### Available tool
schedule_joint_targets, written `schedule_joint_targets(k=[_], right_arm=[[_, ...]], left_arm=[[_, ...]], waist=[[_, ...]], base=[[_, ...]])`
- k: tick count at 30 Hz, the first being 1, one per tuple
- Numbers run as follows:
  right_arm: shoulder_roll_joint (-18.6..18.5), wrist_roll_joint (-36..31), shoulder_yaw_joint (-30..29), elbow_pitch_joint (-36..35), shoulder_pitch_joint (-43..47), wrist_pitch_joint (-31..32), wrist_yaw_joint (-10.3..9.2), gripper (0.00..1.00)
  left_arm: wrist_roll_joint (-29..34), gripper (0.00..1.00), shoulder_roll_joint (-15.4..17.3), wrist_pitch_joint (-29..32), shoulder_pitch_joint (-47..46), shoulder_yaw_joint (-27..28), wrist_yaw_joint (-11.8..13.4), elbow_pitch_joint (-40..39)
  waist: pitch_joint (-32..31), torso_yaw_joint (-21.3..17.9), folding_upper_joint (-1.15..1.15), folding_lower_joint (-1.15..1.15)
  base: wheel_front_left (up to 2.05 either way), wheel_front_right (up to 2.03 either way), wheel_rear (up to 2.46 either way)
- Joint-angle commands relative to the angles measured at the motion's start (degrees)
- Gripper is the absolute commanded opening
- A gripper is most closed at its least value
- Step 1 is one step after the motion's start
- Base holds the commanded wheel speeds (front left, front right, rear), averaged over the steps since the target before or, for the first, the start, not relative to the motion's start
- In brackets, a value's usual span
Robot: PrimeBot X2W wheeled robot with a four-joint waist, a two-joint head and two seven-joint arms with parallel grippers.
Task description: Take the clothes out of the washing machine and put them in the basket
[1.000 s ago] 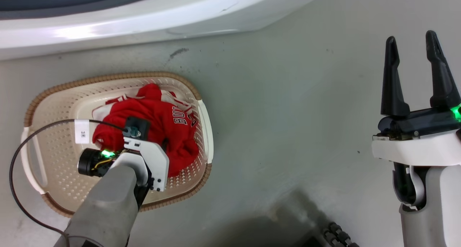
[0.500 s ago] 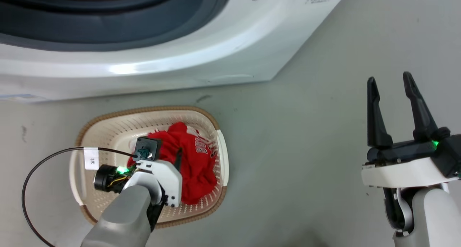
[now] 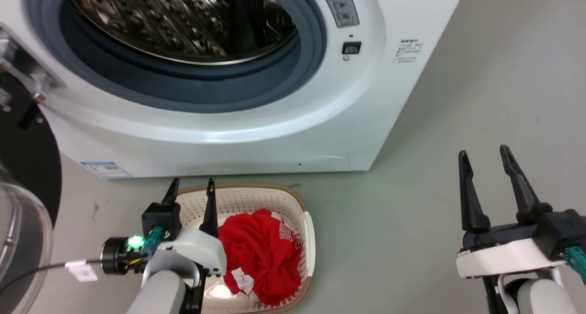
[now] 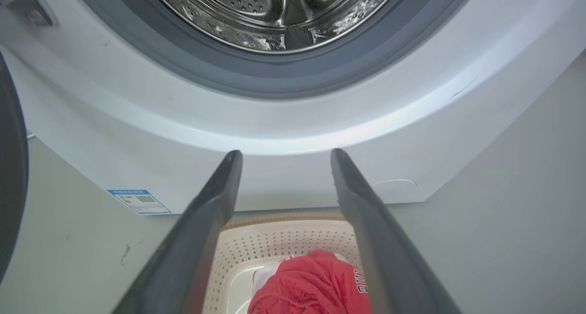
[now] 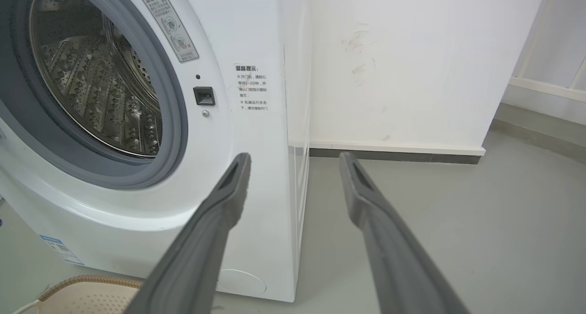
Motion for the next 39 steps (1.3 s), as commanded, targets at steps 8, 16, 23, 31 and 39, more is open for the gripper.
schedule_joint_targets(k=[8, 16, 23, 31, 39], right_arm=[[0.01, -0.76, 0.23, 0.55, 3.2, -0.13, -0.04, 1.0], [0.01, -0.94, 0.1, 0.77, 6.48, -0.13, -0.04, 1.0], [0.01, -0.99, 0.26, 0.88, 8.67, -0.13, -0.04, 1.0], [0.01, -0.48, 0.91, 0.96, 9.75, -0.13, -0.04, 1.0], [0.01, -0.03, 1.28, 0.99, 10.15, -0.13, -0.04, 1.0]], left_arm=[[7.26, 1.0, -3.21, -0.15, 9.41, 7.89, 0.0, -13.55], [12.05, 1.0, -5.96, -0.15, 16.71, 13.18, -1.13, -21.65], [14.3, 1.0, -7.33, -0.16, 20.79, 14.87, -2.26, -24.43], [15.25, 1.0, -7.94, -0.16, 22.87, 16.26, -3.2, -23.67], [15.98, 1.0, -8.29, -0.16, 23.23, 16.88, -3.72, -22.84]], waist=[[-6.47, 1.14, 0.0, 0.01], [-11.5, 1.44, 0.0, 0.01], [-14.26, 1.77, 0.0, 0.01], [-15.39, 1.46, 0.0, 0.01], [-15.82, 1.03, 0.0, 0.01]], base=[[0.0, 0.0, 0.0], [0.0, 0.0, 0.0], [0.0, 0.0, 0.0], [0.0, 0.0, 0.0], [0.0, 0.0, 0.0]])
